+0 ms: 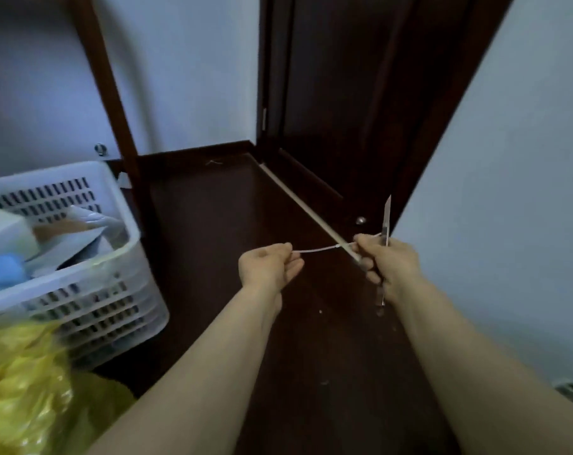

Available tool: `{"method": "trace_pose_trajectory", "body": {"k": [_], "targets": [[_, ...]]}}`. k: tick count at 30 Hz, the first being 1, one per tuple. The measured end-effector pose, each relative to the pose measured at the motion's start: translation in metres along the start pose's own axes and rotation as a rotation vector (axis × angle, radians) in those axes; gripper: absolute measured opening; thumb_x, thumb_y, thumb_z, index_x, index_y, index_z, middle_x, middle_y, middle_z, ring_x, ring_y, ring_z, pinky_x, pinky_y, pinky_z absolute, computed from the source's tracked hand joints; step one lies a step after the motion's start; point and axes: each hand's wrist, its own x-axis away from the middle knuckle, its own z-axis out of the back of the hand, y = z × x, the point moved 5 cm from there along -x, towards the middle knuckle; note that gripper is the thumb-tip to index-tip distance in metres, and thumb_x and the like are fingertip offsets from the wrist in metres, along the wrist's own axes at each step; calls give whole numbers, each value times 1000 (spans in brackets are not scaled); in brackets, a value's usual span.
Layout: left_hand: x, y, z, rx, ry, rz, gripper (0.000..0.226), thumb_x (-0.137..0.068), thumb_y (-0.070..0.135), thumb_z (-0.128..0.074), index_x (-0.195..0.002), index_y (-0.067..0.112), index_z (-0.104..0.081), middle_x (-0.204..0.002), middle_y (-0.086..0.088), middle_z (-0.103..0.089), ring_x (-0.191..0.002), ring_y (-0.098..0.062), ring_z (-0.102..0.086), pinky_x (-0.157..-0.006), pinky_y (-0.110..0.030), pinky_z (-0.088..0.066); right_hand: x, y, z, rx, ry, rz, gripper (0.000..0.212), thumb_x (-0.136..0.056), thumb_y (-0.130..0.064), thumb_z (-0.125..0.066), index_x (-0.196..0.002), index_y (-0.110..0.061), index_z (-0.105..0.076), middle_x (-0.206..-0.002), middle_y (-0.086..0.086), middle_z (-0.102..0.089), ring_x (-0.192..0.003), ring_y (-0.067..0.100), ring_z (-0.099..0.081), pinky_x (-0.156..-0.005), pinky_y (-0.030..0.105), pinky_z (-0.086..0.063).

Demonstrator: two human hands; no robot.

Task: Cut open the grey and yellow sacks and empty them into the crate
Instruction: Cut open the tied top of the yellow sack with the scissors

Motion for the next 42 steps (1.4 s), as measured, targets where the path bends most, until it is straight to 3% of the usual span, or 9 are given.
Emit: {"method": "trace_pose_trajectory", "body": {"k": [8, 12, 16, 19, 24, 29, 33, 35, 42], "targets": [[69, -122, -165, -490, -563, 187, 11, -80, -12, -66, -75, -2, -65, -74, -15, -64, -68, -21, -66, -62, -25, -59, 9, -14, 233, 343, 537, 38, 21, -79, 3, -63, -63, -7, -55, -71, 9, -66, -39, 9, -45, -42, 21, -32], [124, -183, -211, -860, -896, 133, 11, -76, -6, -73, -85, 1, -71, -72, -9, -66, -65, -15, -62, -61, -21, -56, 29, -7, 310, 578, 603, -142, 18, -83, 0, -58, -66, -6, -56, -65, 10, -66, -42, 13, -44, -43, 23, -32], [173, -230, -237, -1118, -1191, 104, 24, -76, 9, -78, -99, 5, -73, -110, -9, -69, -104, -19, -63, -93, -29, -49, 48, 8, 361, 851, 607, -305, 13, -83, -5, -59, -71, -5, -64, -72, 13, -67, -59, 27, -59, -61, 32, -49], [188, -244, -246, -1183, -1240, 73, 27, -78, 14, -77, -103, 8, -73, -118, -8, -66, -112, -21, -59, -94, -29, -47, 65, 18, 378, 1021, 590, -401, 14, -80, -16, -70, -89, -6, -66, -79, 11, -65, -77, 30, -63, -71, 33, -49], [173, -232, -243, -1192, -1162, -7, 26, -80, 14, -75, -105, 9, -73, -117, -6, -66, -109, -21, -60, -95, -32, -48, 66, 4, 363, 1178, 622, -354, 24, -78, -25, -74, -88, -9, -59, -72, 4, -56, -74, 27, -57, -63, 29, -41], [124, -184, -216, -1187, -982, -106, 25, -81, 15, -73, -106, 10, -71, -104, -7, -69, -97, -17, -62, -86, -27, -48, 26, -12, 281, 894, 405, -190, 15, -79, -20, -74, -84, -8, -67, -72, 8, -63, -57, 20, -54, -58, 27, -44], [69, -116, -159, -1182, -718, -182, 2, -82, 13, -71, -80, 13, -72, -81, -5, -66, -77, -17, -63, -77, -28, -52, 3, -8, 173, 630, 193, -86, 13, -76, -13, -76, -75, -4, -67, -58, 5, -63, -39, 12, -43, -43, 22, -33], [42, -79, -116, -1170, -554, -204, 19, -82, 13, -71, -65, 19, -65, -75, -4, -64, -69, -17, -59, -72, -28, -52, -1, -3, 106, 582, 73, -47, 19, -77, -15, -76, -65, -8, -63, -41, -2, -54, -31, 9, -40, -37, 18, -31], [13, 35, 85, -1112, -26, -256, 7, -81, 19, -71, -74, 18, -71, -87, -10, -71, -86, -23, -66, -75, -28, -49, 57, 46, -139, 471, -385, -26, 22, -80, -15, -73, -60, -12, -63, -52, 0, -59, -32, 5, -36, -32, 14, -25]]}}
